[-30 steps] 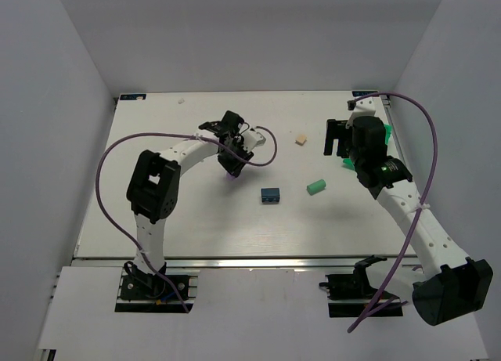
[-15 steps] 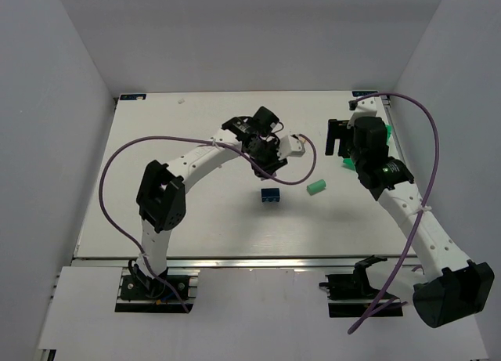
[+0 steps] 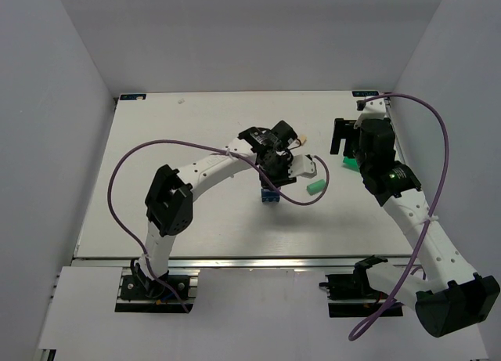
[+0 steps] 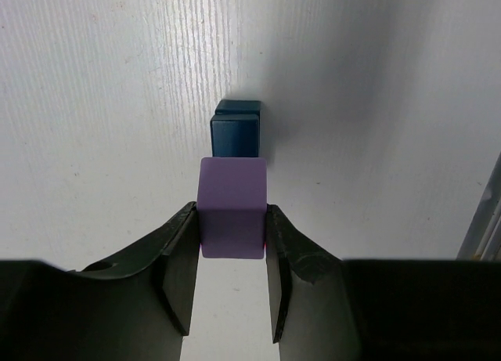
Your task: Build the wood block tower
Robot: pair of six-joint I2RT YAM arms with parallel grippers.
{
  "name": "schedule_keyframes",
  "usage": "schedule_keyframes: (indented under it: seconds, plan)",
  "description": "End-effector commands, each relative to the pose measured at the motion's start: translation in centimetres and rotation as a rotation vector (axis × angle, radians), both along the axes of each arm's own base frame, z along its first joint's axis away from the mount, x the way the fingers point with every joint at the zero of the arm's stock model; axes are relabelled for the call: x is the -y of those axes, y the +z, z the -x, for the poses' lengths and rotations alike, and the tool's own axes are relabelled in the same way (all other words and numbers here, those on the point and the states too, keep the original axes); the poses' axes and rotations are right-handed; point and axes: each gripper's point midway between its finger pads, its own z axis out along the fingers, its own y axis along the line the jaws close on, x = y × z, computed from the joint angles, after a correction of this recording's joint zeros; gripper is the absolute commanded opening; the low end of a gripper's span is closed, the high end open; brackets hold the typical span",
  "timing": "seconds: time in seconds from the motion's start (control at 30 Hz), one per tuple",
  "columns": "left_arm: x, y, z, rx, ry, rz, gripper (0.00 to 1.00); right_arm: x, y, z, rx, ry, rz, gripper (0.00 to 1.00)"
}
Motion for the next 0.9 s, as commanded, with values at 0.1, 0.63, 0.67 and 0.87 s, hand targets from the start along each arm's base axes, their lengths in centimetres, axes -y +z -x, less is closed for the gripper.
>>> schedule_keyframes:
  seconds: [0.1,0.63,0.67,0.87]
  plan:
    - [0.4,-0.2,-0.2,0.071,-0.015,-0.03,0.0,0.5,1.2,0.1,0.032,-0.024,0.002,0.89]
    - [0.2,-2.6,-1.4,0.111,-0.018,-0.066,0.0,0.8,0.9,0.0,0.024,-0.041,0.008,0.89]
    - [0.3,-2.6,-1.4,0.109,-0.02,-0.065,0.0,0.8,1.0,0.0,0.025,-0.039,0.007,0.89]
    - [0.2,-3.2,-1.2,0.1,-0.029,-0.075,0.0,0.8,0.9,0.0,0.025,-0.039,0.009,0.89]
